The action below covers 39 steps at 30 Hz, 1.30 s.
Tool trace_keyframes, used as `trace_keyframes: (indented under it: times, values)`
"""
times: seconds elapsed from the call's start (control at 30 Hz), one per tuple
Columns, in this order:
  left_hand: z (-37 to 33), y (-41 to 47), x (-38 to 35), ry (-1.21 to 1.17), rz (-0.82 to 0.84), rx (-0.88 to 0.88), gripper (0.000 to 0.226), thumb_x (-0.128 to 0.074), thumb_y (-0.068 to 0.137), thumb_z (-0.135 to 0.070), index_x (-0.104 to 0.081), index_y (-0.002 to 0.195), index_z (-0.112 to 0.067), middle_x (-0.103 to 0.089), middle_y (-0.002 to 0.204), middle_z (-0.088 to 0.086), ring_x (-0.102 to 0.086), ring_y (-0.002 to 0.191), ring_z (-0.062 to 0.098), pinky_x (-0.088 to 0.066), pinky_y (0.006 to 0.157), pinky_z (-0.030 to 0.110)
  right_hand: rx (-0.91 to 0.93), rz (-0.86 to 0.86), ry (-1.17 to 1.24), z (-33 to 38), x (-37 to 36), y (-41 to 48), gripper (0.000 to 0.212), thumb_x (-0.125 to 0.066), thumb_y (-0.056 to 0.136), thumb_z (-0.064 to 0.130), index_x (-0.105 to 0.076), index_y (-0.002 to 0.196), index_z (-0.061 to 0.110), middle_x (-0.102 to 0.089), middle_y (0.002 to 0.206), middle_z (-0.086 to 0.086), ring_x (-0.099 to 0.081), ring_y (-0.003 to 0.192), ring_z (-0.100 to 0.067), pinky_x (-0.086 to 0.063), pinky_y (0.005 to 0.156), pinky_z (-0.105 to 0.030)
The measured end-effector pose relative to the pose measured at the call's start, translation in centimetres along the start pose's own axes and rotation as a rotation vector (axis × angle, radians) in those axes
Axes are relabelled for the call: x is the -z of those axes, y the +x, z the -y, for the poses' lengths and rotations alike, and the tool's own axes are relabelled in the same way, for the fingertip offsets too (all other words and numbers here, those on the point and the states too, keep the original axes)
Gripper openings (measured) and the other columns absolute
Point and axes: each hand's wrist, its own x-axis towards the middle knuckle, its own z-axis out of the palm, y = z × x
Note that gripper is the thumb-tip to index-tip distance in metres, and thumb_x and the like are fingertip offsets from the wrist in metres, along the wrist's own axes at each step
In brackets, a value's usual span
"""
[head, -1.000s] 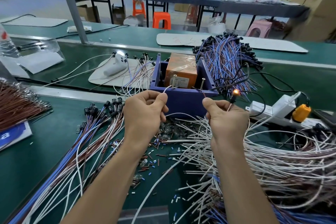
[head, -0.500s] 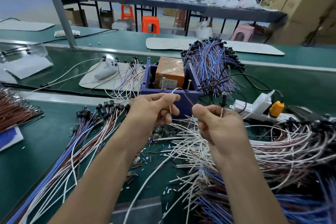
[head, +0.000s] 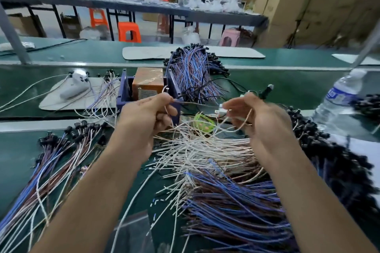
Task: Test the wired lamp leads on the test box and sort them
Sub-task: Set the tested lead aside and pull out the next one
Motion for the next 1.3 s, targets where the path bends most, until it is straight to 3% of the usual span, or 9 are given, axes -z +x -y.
trace_keyframes:
  times: [0.1, 0.23, 0.37, 0.5, 0.67, 0.83, 0.93, 1.07, 1.3]
  values:
    - [1.3, -0.1, -1.3, -0.097, 0.015, 0.194, 0.019, -0.064, 0.098, -0.014, -0.064, 0.08, -0.01, -0.062, 0.056, -0.001, -0.044, 0.038, 0.002, -0.035, 0.035, 0.012, 0.031, -0.152, -0.18, 0.9, 3.5, 1.3, 0.038, -0.054, 0.104, 0.031, -0.071, 0.077, 0.012, -0.077, 0.074, -0.005, -0.07, 0.063, -0.016, -0.054, 0.065, -0.032]
    - [2.9, -0.1, -2.7, -0.23, 0.117, 0.398, 0.022, -0.057, 0.101, -0.011, -0.059, 0.079, -0.01, -0.06, 0.057, -0.002, -0.048, 0.039, 0.001, -0.037, 0.034, 0.009, 0.012, -0.145, -0.442, 1.5, 8.0, 4.8, 0.042, -0.054, 0.103, 0.017, -0.068, 0.066, 0.002, -0.063, 0.053, -0.012, -0.045, 0.033, -0.01, -0.03, 0.031, -0.018]
    - [5.8, -0.3, -3.3, 0.28, -0.009, 0.287, 0.022, -0.065, 0.099, -0.011, -0.072, 0.081, -0.001, -0.071, 0.058, 0.002, -0.061, 0.043, 0.007, -0.049, 0.041, 0.017, 0.003, -0.177, -1.014, 1.2, 11.5, 7.5, 0.049, -0.062, 0.096, 0.031, -0.07, 0.054, 0.006, -0.068, 0.056, -0.009, -0.059, 0.047, -0.017, -0.04, 0.05, -0.029]
    - [7.9, -0.3, -3.3, 1.192, -0.013, 0.054, 0.035, -0.07, 0.09, -0.046, -0.077, 0.063, -0.025, -0.072, 0.061, -0.009, -0.069, 0.066, 0.016, -0.058, 0.068, 0.031, 0.008, -0.267, -1.564, 0.3, 12.8, 8.9, 0.05, -0.054, 0.096, 0.052, -0.052, 0.072, 0.009, -0.057, 0.079, -0.01, -0.056, 0.078, -0.031, -0.044, 0.071, -0.035]
    - [7.9, 0.3, -3.6, 1.435, -0.129, -0.094, 0.059, -0.06, 0.086, -0.075, -0.073, 0.061, -0.023, -0.067, 0.058, -0.007, -0.063, 0.062, 0.016, -0.049, 0.062, 0.03, 0.059, -0.353, -1.819, 0.0, 12.8, 9.0, 0.051, -0.049, 0.094, 0.066, -0.043, 0.078, 0.019, -0.047, 0.08, -0.006, -0.059, 0.087, -0.032, -0.036, 0.07, -0.036]
    - [7.9, 0.8, -2.8, 1.459, -0.153, -0.056, 0.083, -0.038, 0.082, -0.092, -0.06, 0.054, -0.017, -0.065, 0.058, -0.002, -0.063, 0.06, 0.023, -0.047, 0.063, 0.033, 0.275, -0.436, -1.813, 0.4, 10.3, 6.0, 0.059, -0.05, 0.095, 0.064, -0.041, 0.06, 0.017, -0.043, 0.058, -0.002, -0.053, 0.067, -0.027, -0.036, 0.064, -0.035]
    - [7.3, 0.4, -3.1, 1.326, -0.192, -0.102, 0.083, -0.043, 0.083, -0.09, -0.056, 0.045, -0.017, -0.059, 0.047, -0.005, -0.06, 0.054, 0.022, -0.04, 0.057, 0.031, 0.438, -0.294, -1.734, -0.9, 4.8, 2.9, 0.051, -0.053, 0.094, 0.05, -0.039, 0.057, 0.017, -0.049, 0.057, -0.004, -0.045, 0.056, -0.025, -0.028, 0.055, -0.032]
    - [5.9, -0.3, -2.2, 1.227, -0.252, -0.184, 0.033, -0.055, 0.084, -0.077, -0.063, 0.058, -0.059, -0.06, 0.05, -0.008, -0.057, 0.058, 0.015, -0.031, 0.054, 0.029, 0.382, 0.036, -1.528, -4.0, -1.7, 1.1, 0.037, -0.053, 0.095, 0.048, -0.067, 0.081, 0.018, -0.058, 0.072, -0.005, -0.064, 0.077, -0.03, -0.038, 0.064, -0.034]
    - [3.5, -0.1, 7.3, 1.26, -0.463, -0.001, 0.037, -0.062, 0.086, -0.06, -0.073, 0.063, -0.034, -0.063, 0.056, -0.014, -0.057, 0.061, 0.012, -0.04, 0.058, 0.027, 0.277, 0.102, -1.249, -9.4, -9.3, 0.7, 0.033, -0.048, 0.097, 0.038, -0.074, 0.093, 0.018, -0.071, 0.085, -0.005, -0.063, 0.078, -0.03, -0.04, 0.066, -0.033]
